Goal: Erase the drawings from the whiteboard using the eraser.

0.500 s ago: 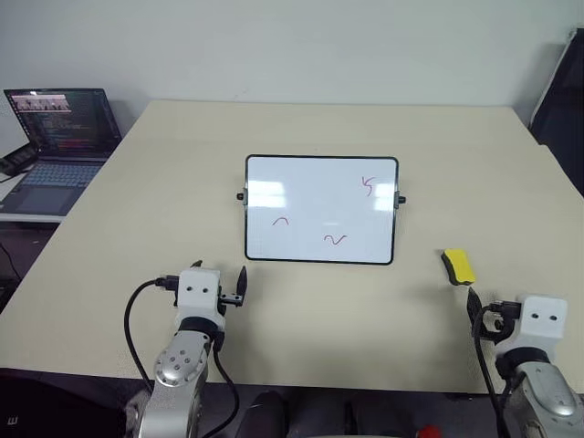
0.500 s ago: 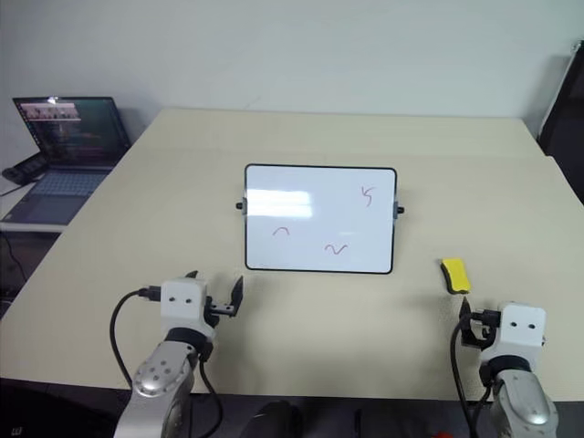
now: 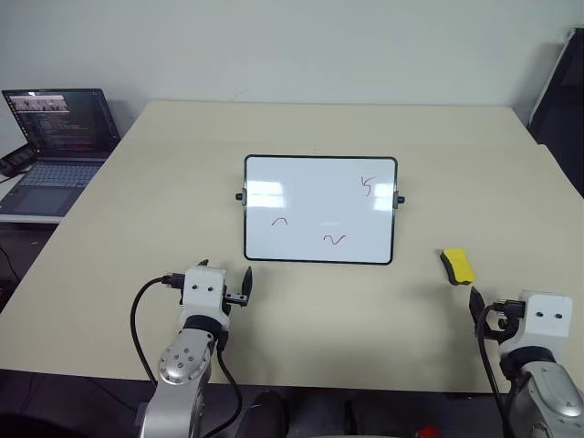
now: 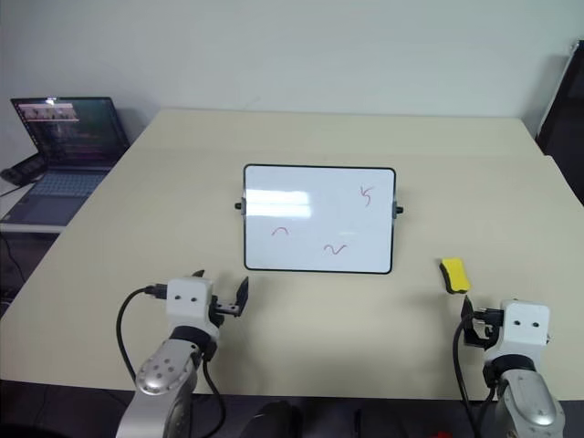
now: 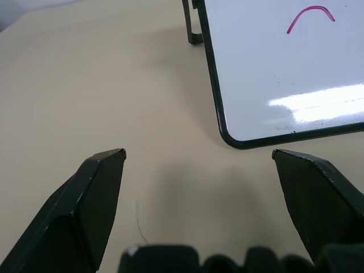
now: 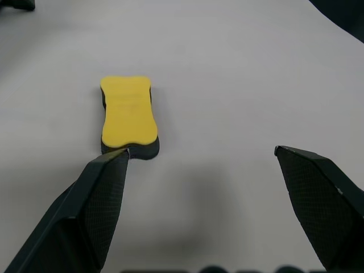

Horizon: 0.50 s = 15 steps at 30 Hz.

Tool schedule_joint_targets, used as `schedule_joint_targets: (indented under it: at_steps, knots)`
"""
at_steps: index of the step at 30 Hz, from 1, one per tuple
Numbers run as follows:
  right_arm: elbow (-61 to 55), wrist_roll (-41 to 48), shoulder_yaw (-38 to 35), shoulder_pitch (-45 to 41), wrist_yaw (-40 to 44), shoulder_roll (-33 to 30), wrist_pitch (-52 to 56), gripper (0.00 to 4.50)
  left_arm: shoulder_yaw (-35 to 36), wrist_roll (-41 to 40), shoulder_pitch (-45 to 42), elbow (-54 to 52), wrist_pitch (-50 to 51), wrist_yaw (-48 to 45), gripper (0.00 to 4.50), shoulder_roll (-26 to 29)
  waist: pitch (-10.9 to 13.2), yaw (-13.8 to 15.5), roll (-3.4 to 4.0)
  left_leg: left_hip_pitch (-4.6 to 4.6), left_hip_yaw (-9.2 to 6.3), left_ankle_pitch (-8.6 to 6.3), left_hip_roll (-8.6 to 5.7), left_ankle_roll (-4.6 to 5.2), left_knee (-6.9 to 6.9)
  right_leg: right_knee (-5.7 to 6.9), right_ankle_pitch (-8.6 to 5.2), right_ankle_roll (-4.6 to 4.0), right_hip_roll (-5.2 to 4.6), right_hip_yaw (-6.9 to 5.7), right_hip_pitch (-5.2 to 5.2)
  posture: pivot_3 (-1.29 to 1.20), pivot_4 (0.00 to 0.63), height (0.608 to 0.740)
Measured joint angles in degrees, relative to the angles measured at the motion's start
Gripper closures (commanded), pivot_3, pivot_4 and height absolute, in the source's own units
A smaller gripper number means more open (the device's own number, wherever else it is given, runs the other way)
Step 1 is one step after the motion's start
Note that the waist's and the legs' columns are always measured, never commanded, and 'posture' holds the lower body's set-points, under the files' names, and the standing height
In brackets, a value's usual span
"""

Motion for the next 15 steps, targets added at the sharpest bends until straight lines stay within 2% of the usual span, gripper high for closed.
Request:
schedule_joint_targets:
  at_steps: [6,15]
  knots:
    - [0.2,-0.1,0.8,-1.5,-1.0,1.2,-0.1,0.03,0.1,-0.1,-3.0,1.5,-0.1,0.2,0.00,0.2,0.0,0.0,0.00,0.00,0.02,0.00,-0.01,0.00,0.01,0.00,0.00,0.00,0.00,-0.03,0.00,0.00,0.150,0.740]
    - [0.2,0.0,0.0,-1.1,-0.8,0.9,-0.1,0.03,0.0,-0.4,-2.9,1.8,-0.2,0.0,0.00,0.1,0.0,0.0,0.00,0.00,0.02,0.00,-0.01,0.00,0.00,0.01,0.00,0.00,0.00,-0.02,-0.01,0.00,0.150,0.740]
